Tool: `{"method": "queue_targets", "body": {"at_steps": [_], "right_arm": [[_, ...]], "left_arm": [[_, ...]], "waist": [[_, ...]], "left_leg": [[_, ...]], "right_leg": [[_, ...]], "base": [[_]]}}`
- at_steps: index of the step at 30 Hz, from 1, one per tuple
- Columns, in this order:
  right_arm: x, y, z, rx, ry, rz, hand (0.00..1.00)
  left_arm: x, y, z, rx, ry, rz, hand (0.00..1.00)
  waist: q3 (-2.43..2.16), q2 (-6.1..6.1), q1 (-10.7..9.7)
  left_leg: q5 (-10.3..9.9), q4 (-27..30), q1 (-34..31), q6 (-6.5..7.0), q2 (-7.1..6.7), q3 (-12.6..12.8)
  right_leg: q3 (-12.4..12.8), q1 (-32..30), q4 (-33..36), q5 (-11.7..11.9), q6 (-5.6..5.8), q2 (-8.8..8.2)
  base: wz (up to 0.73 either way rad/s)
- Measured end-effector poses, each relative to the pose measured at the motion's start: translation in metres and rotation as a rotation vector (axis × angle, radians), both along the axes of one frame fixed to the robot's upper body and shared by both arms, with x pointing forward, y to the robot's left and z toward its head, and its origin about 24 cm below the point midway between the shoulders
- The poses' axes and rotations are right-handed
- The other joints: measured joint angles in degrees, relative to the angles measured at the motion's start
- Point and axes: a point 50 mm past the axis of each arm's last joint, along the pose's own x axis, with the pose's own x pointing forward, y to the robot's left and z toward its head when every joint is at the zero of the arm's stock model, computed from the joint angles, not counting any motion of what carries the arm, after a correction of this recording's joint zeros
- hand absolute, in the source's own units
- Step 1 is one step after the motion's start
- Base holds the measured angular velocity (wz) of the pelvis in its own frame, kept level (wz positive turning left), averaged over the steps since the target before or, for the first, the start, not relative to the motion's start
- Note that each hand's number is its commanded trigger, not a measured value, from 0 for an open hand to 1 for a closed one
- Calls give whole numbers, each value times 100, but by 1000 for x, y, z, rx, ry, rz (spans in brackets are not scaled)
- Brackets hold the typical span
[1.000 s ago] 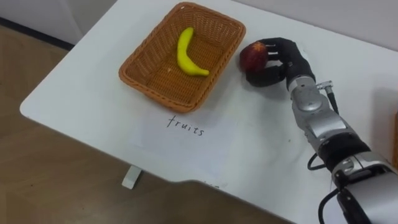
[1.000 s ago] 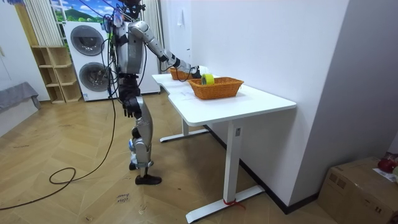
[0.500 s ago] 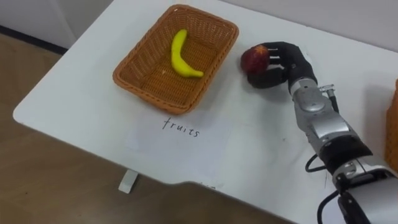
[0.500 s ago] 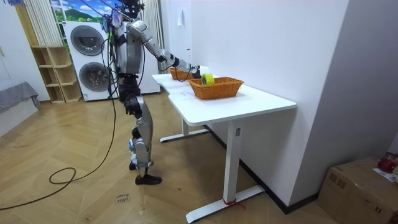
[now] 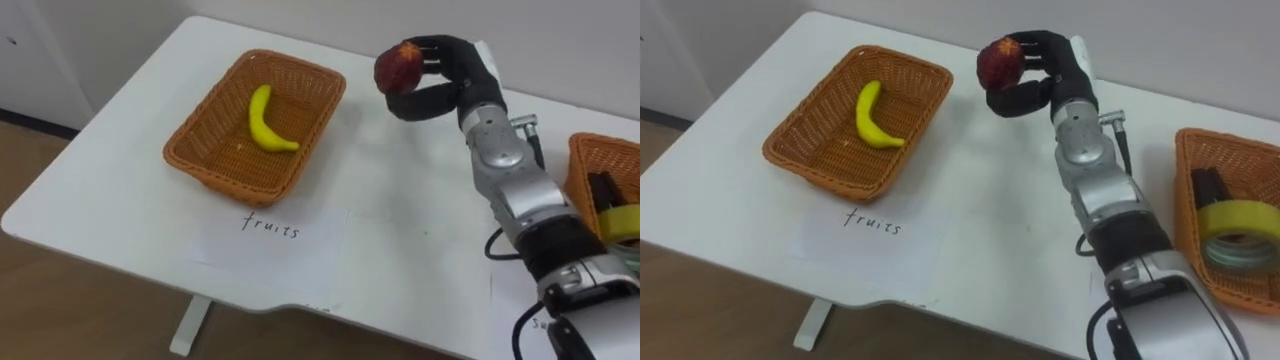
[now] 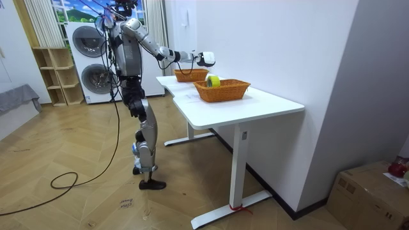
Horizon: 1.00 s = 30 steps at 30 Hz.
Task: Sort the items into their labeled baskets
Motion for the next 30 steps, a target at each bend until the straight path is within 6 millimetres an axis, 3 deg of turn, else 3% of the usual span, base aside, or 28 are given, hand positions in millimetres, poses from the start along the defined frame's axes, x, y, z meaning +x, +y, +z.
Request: {"method": "queue_targets", "body": {"at_steps": [4,13,17,22,30], "right_arm": [[-1,6,14,7,-56,22,100],[-5,17,14,-27,-58,82,100],[-5,18,14,-35,-58,86,100],[-5,25,16,-87,-78,100,100],[-9,48,12,-193,-76,180,100]], "left_arm": [[-5,0,2,-3,-11,10,0],[-10,2,1,-21,13,27,0],[-9,2,1,-29,15,26,0],[-9,1,1,-48,16,20,0],[-7,2,1,-50,23,-1,0]], "waist": [[-11,-18,14],[-24,-137,90],[-6,-149,165],[64,-163,225],[73,-217,462]], "left_leg": [[4,-18,68,-1,-3,54],[2,-126,298,-1,12,53],[0,-126,296,1,10,23],[1,-121,278,4,-11,-45],[0,-125,296,12,-31,-140]], "right_leg": [[14,37,0,0,0,3],[-2,232,-8,-27,26,6],[-22,240,-5,-27,27,-5],[-87,246,12,-50,45,-65],[-172,283,0,-68,71,-57]], "base": [[-2],[0],[2],[5],[6]]}}
